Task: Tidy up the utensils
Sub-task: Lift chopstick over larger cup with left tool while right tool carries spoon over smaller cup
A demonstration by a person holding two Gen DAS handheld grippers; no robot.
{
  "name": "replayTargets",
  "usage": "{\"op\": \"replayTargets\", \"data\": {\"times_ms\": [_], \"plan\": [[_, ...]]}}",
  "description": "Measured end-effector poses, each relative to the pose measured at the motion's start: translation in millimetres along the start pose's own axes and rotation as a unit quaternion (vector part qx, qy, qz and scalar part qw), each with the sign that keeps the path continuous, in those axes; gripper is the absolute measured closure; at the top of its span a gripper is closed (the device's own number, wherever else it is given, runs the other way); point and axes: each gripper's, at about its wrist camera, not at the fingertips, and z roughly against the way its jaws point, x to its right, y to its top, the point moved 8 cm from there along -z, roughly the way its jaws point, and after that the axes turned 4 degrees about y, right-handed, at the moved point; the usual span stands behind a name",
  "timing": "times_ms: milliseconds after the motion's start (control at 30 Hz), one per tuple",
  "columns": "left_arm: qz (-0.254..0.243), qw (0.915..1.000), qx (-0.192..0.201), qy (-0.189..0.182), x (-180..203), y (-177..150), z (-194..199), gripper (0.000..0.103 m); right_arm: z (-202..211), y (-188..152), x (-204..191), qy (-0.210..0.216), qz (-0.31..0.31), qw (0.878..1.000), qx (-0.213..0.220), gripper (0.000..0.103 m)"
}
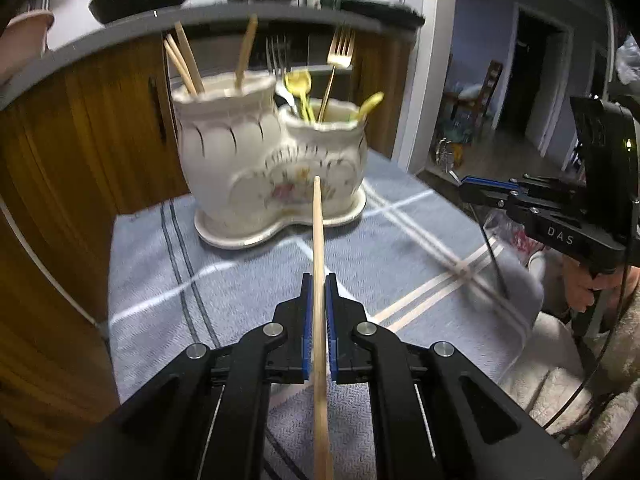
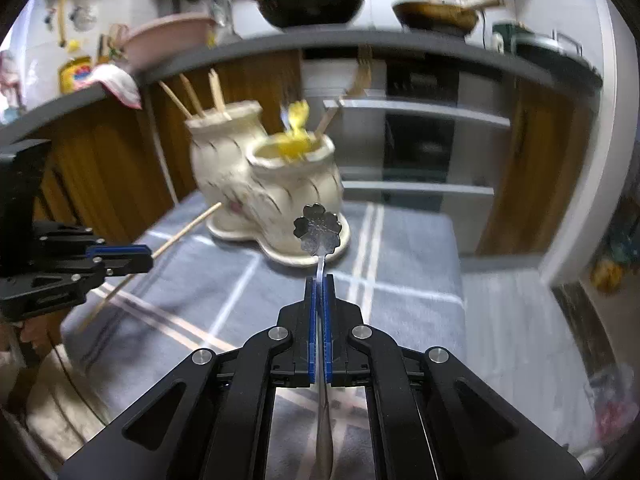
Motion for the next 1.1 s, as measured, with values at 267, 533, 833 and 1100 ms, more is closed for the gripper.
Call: {"op": "replayTargets", "data": {"times_ms": [267,533,833,1100], "plan": [[0.001,0.9999,0.015,-0.001,3,1,15,0.097,24,15,-19,0.009,0.04,0.997,0.068,0.101],[0.003,0.999,0.043,-0.007,2,8,25,0.097,35,26,-24,0.015,0.039,0.994,0.097,0.101],[0.032,0.9849,0.17,0.002,-27,56,76,0.097,46,73,-25,0.028,0.03,0.988,0.152,0.101],[0.084,0.9578,0.275,-0.017,-69,108,102,0.097,43,124,-23,0.052,0.006,0.979,0.195,0.101]]}}
